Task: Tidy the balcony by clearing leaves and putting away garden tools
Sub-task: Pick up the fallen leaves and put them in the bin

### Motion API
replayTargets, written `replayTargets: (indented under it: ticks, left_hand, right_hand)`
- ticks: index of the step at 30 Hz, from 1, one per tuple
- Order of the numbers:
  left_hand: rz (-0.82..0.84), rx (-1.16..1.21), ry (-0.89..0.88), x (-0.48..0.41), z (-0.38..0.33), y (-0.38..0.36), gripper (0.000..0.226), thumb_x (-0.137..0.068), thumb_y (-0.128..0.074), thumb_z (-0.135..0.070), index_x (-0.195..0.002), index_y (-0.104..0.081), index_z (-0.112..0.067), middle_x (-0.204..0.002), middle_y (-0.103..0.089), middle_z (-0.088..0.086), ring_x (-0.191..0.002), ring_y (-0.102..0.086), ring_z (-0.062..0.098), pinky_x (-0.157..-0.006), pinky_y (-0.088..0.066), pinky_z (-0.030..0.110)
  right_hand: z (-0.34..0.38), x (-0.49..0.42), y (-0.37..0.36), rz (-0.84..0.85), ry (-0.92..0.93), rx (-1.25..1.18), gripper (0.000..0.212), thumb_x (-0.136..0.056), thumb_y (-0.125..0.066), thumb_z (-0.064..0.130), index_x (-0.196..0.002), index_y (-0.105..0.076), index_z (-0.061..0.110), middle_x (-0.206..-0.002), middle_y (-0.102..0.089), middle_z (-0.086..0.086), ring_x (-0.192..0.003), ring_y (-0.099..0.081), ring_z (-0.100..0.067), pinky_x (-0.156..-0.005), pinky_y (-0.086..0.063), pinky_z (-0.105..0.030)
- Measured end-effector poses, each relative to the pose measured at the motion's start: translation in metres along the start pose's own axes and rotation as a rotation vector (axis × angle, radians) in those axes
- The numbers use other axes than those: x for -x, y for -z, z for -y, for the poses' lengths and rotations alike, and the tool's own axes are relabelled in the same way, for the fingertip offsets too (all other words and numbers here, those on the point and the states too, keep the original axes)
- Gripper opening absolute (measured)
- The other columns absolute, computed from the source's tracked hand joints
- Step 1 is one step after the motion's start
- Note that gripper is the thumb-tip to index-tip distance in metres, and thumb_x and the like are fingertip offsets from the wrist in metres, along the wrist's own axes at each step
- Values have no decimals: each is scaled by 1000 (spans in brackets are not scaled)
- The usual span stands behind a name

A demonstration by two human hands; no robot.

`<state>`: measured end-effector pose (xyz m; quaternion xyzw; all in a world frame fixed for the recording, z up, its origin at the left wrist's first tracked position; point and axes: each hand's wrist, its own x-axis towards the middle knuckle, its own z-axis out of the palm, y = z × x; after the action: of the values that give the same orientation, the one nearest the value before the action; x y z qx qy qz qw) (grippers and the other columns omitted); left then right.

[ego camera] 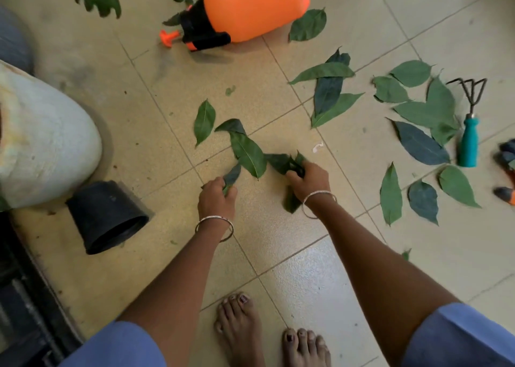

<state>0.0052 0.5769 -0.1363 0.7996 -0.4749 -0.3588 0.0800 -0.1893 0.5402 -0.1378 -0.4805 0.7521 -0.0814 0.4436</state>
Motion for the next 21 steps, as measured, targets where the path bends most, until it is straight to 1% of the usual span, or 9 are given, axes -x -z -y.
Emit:
replayTargets:
  ticks: [2,4,6,7,9,11,14,18,21]
  left_hand:
    - [46,82,57,21,-6,11,17,-90,-56,-13,-84,-60,3,-85,-59,20,-77,-51,28,-64,-31,31]
    - [70,203,132,44,-14,20,24,-85,-56,-21,-76,-58,1,-76,-60,21,-71,-56,34,-62,-39,38]
    - [74,296,217,70,-28,32,30,-79,-52,-30,-74,-57,-1,-72,-61,23,-67,-59,36,-59,-47,39]
    - [90,344,269,85,-40,41,29,-81,-53,-29,-77,-59,-1,-72,-61,22,-61,-59,31,-54,-46,34]
    - [131,457,353,114,-64,57,16,-87,-54,-16,-82,-61,-3,-75,-60,17,-46,-52,12,-44,-40,23]
    - [162,557,379,143,-88,73,9,-89,-53,-9,-82,-59,-8,-80,-59,12,-51,-52,10,-50,-40,24]
    - [201,595,355,186,-122,103,8,-86,-53,-10,-80,-58,-12,-85,-61,8,-61,-53,14,-59,-41,30]
    - [261,583,280,238,-173,150,21,-89,-48,-3,-89,-68,-9,-88,-63,3,-60,-53,13,-47,-43,22]
    - [333,597,252,277,-213,191,28,-89,-47,-2,-84,-73,-12,-81,-60,6,-54,-47,21,-47,-41,23]
  right_hand:
    - [0,35,10,-9,-152,-273,10,-89,-60,23,-94,-60,14,-87,-63,-11,-83,-62,-26,-75,-56,-35]
    - [0,68,19,-51,-319,-514,5,-88,-61,21,-89,-60,17,-88,-66,-12,-88,-65,-29,-74,-56,-34]
    - [1,102,34,-121,-502,-761,3,-86,-62,15,-89,-62,16,-90,-68,-14,-92,-67,-32,-82,-57,-42]
    - [3,120,44,-161,-579,-899,6,-86,-60,9,-91,-62,12,-91,-69,-17,-92,-68,-33,-83,-57,-46]
    - [8,155,62,-251,-666,-1113,13,-86,-54,-1,-96,-60,4,-88,-69,-19,-80,-70,-30,-75,-58,-43]
    - [18,192,86,-347,-709,-1197,18,-86,-49,-6,-100,-58,0,-82,-67,-18,-64,-69,-22,-63,-56,-33]
    - [34,243,122,-450,-740,-1258,22,-85,-46,-8,-102,-56,1,-79,-60,-19,-57,-61,-21,-57,-53,-29]
    - [62,306,174,-546,-721,-1354,32,-85,-36,-15,-92,-54,11,-81,-55,-14,-60,-51,-22,-49,-46,-25]
    - [86,353,214,-602,-688,-1421,47,-79,-32,-19,-100,-58,14,-88,-58,-14,-60,-50,-21,-49,-44,-26]
